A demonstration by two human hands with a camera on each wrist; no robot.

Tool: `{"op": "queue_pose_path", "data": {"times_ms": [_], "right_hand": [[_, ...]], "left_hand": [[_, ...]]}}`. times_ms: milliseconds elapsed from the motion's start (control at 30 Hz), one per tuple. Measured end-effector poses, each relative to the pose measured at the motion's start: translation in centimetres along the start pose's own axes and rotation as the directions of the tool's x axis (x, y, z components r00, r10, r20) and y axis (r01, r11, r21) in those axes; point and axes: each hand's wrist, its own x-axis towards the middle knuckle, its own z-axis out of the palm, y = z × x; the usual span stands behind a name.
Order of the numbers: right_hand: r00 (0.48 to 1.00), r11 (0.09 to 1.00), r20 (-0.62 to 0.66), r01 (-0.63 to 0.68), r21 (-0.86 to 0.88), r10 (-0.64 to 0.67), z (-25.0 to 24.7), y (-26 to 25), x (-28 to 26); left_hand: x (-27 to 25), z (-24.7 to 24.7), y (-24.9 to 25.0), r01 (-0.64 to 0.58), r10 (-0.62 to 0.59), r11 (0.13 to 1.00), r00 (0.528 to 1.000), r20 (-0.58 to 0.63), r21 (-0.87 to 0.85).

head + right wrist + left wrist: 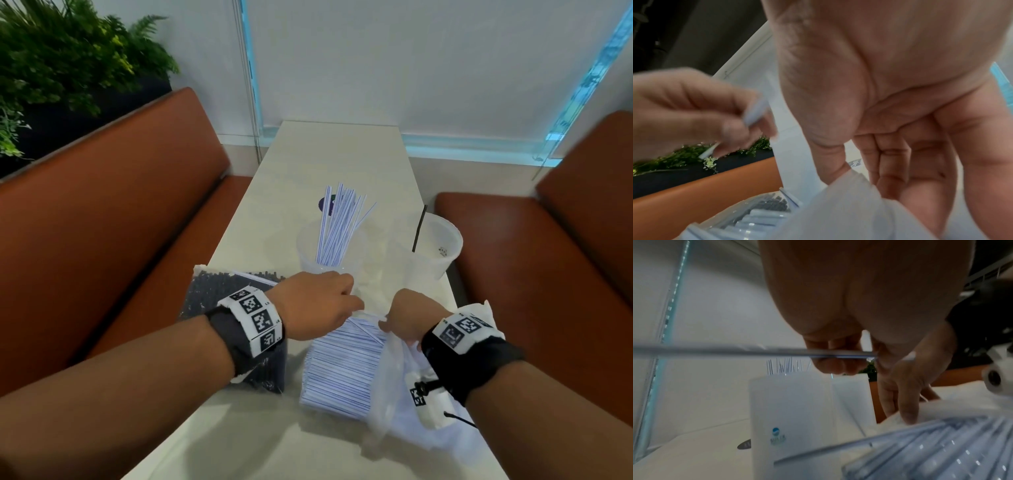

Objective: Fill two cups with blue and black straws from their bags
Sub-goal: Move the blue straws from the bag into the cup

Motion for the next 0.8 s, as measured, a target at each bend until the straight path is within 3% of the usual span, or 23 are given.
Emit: {"op": "queue_pose_path", "data": {"times_ms": [100,300,533,800], "right_hand": [[0.999,0.994,0.021,-0.04,0.099,0.039,-0.3,-0.1,-0.3],[0.998,0.986,0.041,-0.051,0.16,0.045,-0.6,-0.3,-0.6],[0.999,0.996,0.047,0.002,0.084,-0.006,-0.4,-0.6,0.1],[0.992,0.988,0.012,0.13,-0.078,-0.129,0.3,-0.4,1.2]], "left_hand": [[0.7,1.0,0.3,0.041,-0.053,0.997,0.982,0.183,0.07],[1.5,2.4,1.4,0.049,-0.069,0.996,0.947,0.313,0.071],[3.3,3.1,3.1,0.01,-0.037,0.997,0.936,0.349,0.079],[4.2,3.8,3.7,0.015,-0.061,0.988,0.953,0.297,0.157]]}}
